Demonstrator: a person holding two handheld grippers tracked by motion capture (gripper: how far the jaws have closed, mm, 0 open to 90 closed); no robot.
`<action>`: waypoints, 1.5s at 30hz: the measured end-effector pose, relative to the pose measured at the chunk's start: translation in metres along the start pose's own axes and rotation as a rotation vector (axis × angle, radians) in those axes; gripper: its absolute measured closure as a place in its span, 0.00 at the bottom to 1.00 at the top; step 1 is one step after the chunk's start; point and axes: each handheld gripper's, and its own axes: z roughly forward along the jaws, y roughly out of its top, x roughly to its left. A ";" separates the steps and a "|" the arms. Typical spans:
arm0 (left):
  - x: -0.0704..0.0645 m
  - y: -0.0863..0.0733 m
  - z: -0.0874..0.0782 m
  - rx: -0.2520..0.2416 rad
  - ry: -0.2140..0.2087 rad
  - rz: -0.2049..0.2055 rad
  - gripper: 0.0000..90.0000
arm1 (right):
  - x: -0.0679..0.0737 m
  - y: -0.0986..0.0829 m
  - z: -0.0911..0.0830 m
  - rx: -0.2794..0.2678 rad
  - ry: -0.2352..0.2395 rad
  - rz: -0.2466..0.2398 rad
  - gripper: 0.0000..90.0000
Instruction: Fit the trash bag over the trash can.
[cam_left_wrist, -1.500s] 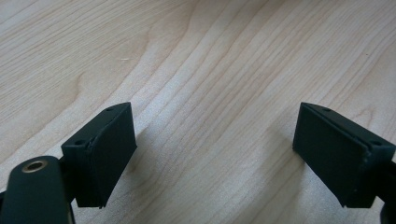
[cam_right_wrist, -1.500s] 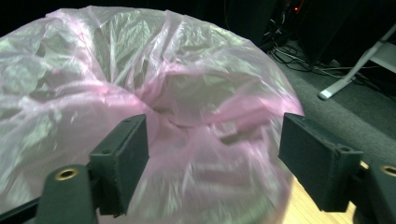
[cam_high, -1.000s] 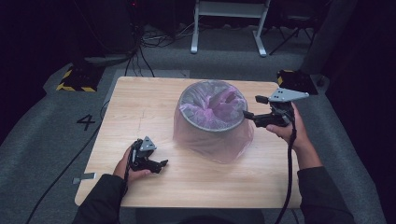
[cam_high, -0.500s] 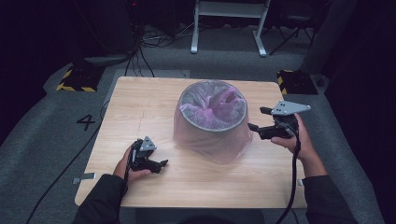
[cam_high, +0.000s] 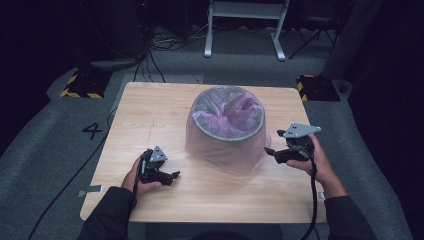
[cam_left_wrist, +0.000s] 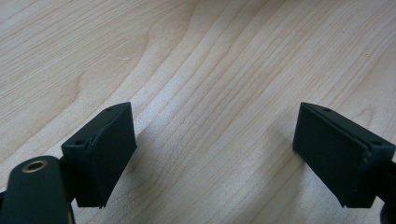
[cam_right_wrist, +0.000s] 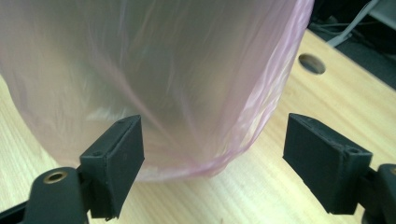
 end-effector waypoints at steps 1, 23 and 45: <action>0.000 0.000 0.000 0.000 0.000 0.000 0.14 | 0.001 -0.002 0.001 0.008 0.000 -0.001 0.23; 0.000 0.000 0.000 0.000 0.000 -0.001 0.14 | 0.015 -0.069 0.023 0.165 -0.011 0.014 0.22; 0.000 0.001 0.002 -0.002 -0.005 0.004 0.14 | 0.018 -0.124 0.014 0.067 -0.012 0.249 0.17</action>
